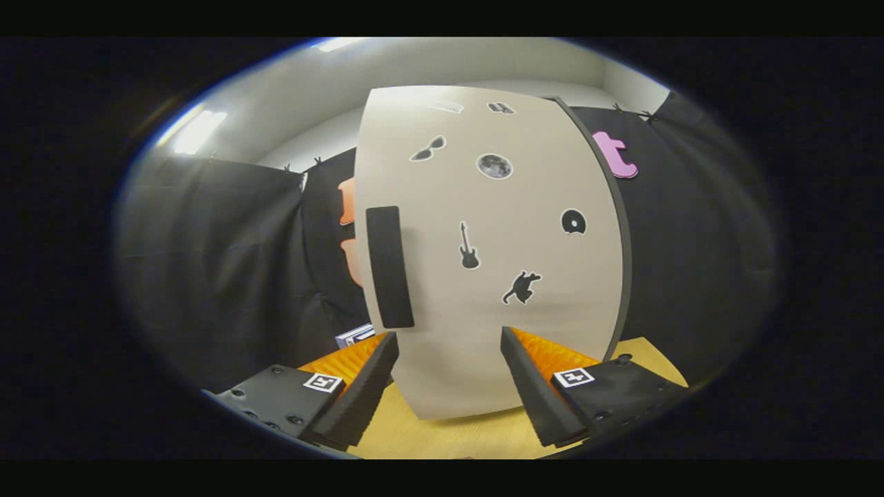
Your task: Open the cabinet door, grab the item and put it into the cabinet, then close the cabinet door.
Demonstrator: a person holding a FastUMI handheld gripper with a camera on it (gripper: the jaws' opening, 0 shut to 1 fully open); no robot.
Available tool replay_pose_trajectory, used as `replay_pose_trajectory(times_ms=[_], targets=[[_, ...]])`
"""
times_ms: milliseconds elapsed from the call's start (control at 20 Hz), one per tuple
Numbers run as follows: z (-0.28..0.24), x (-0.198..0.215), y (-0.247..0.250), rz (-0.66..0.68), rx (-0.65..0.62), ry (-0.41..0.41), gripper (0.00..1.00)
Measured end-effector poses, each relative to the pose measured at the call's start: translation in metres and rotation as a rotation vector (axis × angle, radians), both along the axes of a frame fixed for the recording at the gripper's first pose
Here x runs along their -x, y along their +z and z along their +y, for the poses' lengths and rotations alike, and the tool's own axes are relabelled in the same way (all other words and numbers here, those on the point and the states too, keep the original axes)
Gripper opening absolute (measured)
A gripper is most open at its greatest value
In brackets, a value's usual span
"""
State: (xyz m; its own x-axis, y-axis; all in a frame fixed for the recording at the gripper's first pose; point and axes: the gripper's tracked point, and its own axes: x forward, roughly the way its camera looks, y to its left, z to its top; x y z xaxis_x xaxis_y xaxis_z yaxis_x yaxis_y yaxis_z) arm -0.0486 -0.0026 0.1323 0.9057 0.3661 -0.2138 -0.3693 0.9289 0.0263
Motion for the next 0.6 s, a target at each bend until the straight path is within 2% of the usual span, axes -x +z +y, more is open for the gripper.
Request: replay_pose_trajectory(times_ms=[150, 250, 400, 600], targets=[[0.002, 0.013, 0.001, -0.012, -0.010, 0.015, 0.96], [-0.010, 0.025, 0.004, -0.032, -0.004, -0.007, 0.96], [-0.037, 0.042, 0.004, -0.047, 0.024, -0.060, 0.96], [-0.079, 0.054, -0.003, -0.086, 0.062, -0.174, 0.96]])
